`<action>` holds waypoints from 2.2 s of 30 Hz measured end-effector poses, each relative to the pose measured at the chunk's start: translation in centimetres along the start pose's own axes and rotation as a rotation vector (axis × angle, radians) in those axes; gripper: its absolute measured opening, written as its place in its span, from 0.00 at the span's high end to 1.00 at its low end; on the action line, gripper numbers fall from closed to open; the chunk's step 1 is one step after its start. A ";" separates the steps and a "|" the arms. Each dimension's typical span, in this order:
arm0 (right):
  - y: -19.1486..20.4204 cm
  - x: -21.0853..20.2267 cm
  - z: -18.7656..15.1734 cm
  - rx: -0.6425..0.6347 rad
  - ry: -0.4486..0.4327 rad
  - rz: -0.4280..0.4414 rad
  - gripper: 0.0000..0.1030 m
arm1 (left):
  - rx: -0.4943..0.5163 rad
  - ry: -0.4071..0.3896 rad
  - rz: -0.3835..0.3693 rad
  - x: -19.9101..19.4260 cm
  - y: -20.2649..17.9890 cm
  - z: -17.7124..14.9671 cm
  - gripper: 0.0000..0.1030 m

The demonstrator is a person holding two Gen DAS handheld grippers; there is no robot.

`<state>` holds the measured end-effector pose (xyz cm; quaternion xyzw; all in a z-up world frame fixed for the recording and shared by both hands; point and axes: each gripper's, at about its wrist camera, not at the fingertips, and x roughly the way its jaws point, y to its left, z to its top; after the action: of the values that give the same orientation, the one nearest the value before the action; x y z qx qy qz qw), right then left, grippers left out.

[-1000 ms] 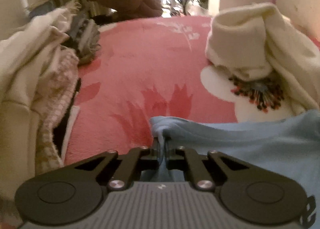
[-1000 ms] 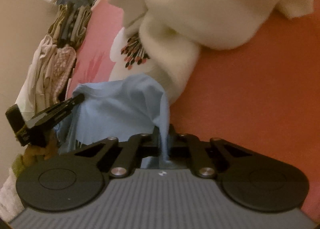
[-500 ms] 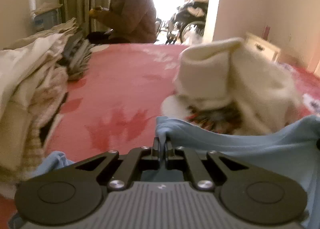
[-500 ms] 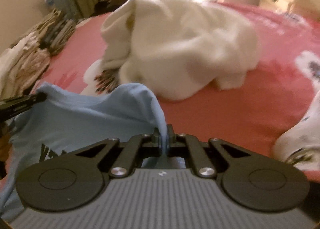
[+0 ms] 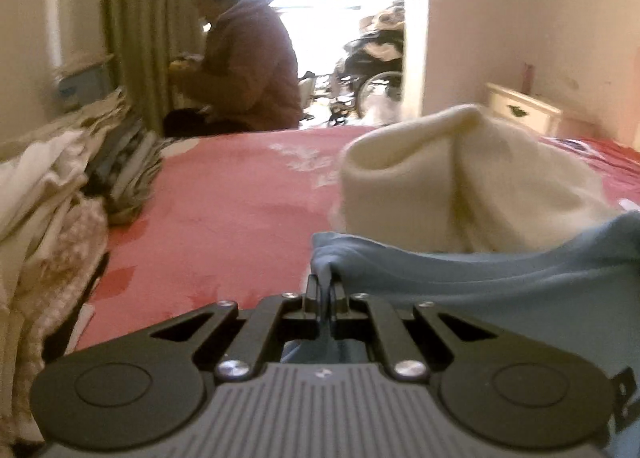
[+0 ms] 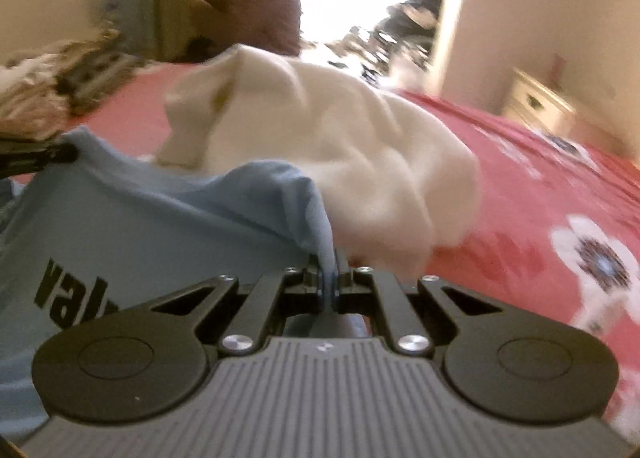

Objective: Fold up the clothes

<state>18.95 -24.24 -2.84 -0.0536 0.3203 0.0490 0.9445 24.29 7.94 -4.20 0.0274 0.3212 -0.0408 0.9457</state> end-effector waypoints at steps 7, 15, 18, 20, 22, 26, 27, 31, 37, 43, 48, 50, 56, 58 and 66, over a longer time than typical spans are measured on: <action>-2.6 4.2 -0.9 0.217 0.148 0.059 0.69 | 0.005 0.188 -0.038 3.4 0.9 -0.7 0.58; -7.7 -2.0 -1.7 0.599 0.005 0.230 0.48 | -0.018 0.047 -0.112 -8.4 4.3 2.1 0.35; -8.3 -5.0 -1.9 0.702 -0.085 0.278 0.48 | -0.024 -0.023 -0.112 -14.7 6.6 2.9 0.30; -8.5 -6.3 -1.8 0.757 -0.125 0.286 0.48 | -0.028 -0.053 -0.073 -18.4 8.0 3.2 0.29; -8.6 -7.0 -1.7 0.802 -0.143 0.278 0.48 | -0.038 -0.055 -0.088 -20.8 8.8 2.9 0.28; -8.3 -5.6 -1.0 0.815 -0.069 0.214 0.49 | -0.039 0.001 -0.132 -20.6 8.0 -0.2 0.27; -8.1 -5.0 -0.8 0.809 -0.047 0.199 0.49 | -0.036 0.028 -0.139 -19.7 7.3 -1.6 0.28; -7.7 0.6 -0.3 0.674 0.109 0.053 0.55 | -0.033 0.148 -0.192 -15.6 4.0 -7.1 0.34; -6.9 11.5 1.4 0.529 0.235 0.090 0.63 | 0.071 0.183 -0.258 -12.6 0.5 -12.9 0.35; -3.8 21.2 8.5 0.420 0.190 0.143 0.65 | 0.074 0.154 -0.277 -12.7 1.9 -13.8 0.34; -3.4 24.8 15.5 0.542 -0.021 0.147 0.69 | 0.006 0.155 -0.287 -12.6 2.9 -12.5 0.34; -2.8 23.4 16.7 0.551 -0.102 0.116 0.60 | 0.003 0.148 -0.279 -12.7 3.2 -12.4 0.34; -2.7 13.7 15.6 0.418 -0.047 0.066 0.51 | -0.065 0.132 -0.272 -14.8 4.9 -12.2 0.32; -3.8 8.6 14.4 0.445 -0.064 0.114 0.51 | -0.071 0.131 -0.253 -15.8 5.5 -11.8 0.32; -6.0 -15.7 12.2 0.358 -0.238 0.184 0.50 | -0.100 0.111 -0.181 -22.8 8.8 -11.4 0.32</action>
<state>14.64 -29.51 16.82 0.1505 0.2135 0.0833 0.9617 0.22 18.95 0.90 -0.0466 0.3757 -0.1086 0.9192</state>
